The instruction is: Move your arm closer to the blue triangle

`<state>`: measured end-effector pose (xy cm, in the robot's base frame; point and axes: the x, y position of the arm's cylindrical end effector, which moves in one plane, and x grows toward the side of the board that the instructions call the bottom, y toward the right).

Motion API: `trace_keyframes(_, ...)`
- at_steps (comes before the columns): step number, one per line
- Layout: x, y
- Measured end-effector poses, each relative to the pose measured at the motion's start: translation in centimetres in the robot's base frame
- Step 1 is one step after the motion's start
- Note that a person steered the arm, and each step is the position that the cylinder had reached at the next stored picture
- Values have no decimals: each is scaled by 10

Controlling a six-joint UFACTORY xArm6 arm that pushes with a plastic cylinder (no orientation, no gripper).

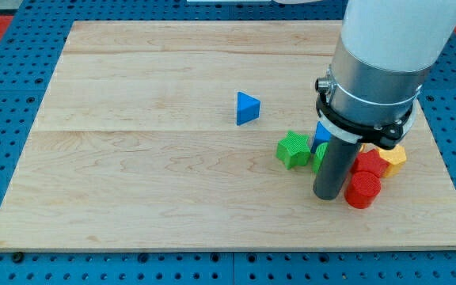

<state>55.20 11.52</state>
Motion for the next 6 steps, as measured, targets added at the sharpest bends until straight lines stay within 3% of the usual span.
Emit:
trace_keyframes(2,16,-31)
trace_keyframes(3,7,-104)
trace_keyframes(4,-41,-182)
trace_keyframes(5,-83,-171)
trace_keyframes(6,-151,-131)
